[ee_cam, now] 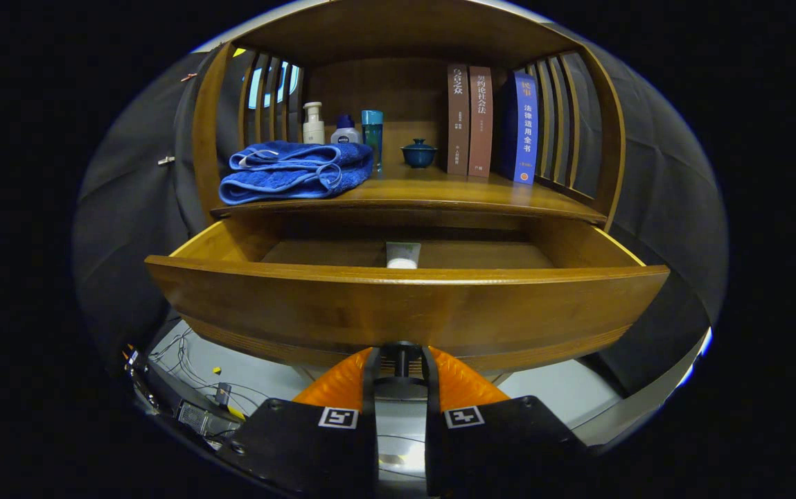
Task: Pull open the drawer, take out the items inside it, and place them on the countertop above the cabinet.
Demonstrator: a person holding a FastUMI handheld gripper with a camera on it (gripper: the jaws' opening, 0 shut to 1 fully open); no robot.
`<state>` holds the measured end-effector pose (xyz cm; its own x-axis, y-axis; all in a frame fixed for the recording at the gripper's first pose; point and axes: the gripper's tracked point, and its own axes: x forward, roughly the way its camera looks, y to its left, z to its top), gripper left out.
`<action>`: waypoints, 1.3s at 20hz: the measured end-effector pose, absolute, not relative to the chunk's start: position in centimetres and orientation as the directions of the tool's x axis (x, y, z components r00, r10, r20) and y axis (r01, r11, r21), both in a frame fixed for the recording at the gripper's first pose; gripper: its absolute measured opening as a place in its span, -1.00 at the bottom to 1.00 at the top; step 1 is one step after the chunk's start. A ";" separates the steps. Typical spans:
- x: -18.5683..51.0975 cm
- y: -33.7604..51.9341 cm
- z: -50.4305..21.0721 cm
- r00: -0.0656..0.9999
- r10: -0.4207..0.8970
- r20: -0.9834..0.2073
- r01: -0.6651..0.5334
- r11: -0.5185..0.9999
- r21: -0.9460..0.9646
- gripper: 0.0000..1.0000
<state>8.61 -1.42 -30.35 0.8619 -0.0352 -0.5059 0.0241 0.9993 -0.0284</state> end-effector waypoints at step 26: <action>-1.9 -0.1 -25.9 0.824 -0.025 -0.565 0.052 0.998 0.032 0.96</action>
